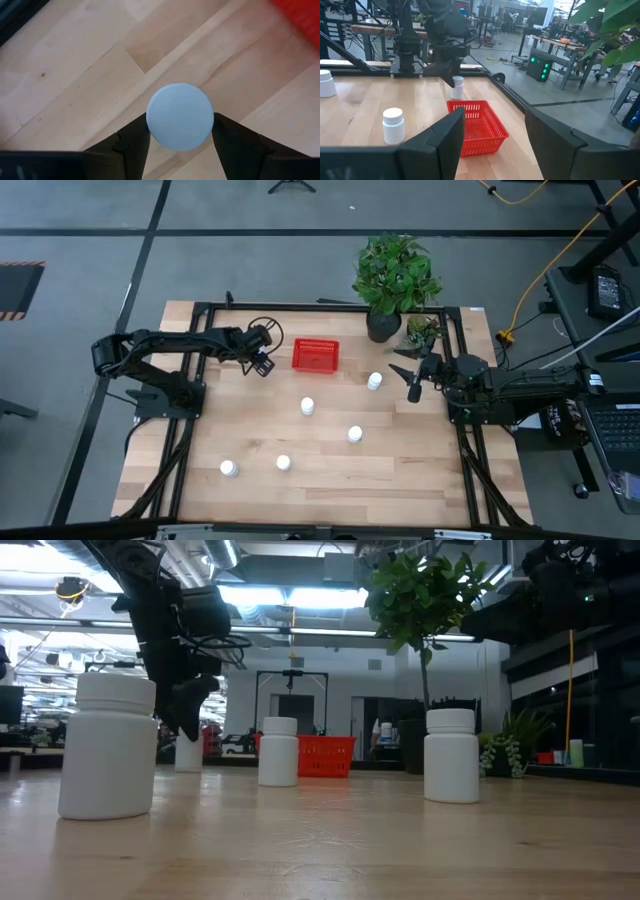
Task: Pick and place pill bottles into a basket
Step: Put the white pill bottle into the red bin
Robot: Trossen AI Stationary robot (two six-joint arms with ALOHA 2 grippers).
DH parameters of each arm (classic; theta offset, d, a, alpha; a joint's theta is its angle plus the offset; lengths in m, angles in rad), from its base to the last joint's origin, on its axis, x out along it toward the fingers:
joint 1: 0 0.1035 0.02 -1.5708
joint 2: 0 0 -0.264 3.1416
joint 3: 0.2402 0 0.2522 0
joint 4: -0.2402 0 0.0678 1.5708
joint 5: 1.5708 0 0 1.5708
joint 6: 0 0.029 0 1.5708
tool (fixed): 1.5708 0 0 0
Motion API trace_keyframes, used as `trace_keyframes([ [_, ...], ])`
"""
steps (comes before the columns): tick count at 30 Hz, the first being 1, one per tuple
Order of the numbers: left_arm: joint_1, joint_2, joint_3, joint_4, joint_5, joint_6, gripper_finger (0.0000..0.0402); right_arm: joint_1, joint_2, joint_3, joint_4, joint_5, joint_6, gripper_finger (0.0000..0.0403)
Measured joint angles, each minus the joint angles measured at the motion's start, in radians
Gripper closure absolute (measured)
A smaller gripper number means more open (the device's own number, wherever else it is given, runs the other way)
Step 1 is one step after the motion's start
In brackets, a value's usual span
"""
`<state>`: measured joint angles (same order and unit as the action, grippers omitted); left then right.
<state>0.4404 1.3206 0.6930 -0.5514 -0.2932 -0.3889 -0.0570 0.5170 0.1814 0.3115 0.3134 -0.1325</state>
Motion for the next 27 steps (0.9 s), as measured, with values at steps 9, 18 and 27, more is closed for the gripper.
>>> trace_keyframes([
  [9, 0.0, -0.027, 0.0, 0.001, 0.007, 0.002, 0.0201, 0.0, 0.0, 0.0, 0.0, 0.0, -0.007, 0.0192],
  [18, 0.0, -0.027, 0.0, 0.006, 0.041, 0.01, 0.0231, 0.0, 0.0, 0.0, 0.0, 0.0, -0.007, 0.0192],
  [27, 0.0, -0.027, 0.001, 0.01, 0.083, 0.029, 0.0242, 0.0, 0.0, 0.0, 0.0, 0.0, -0.008, 0.0192],
])
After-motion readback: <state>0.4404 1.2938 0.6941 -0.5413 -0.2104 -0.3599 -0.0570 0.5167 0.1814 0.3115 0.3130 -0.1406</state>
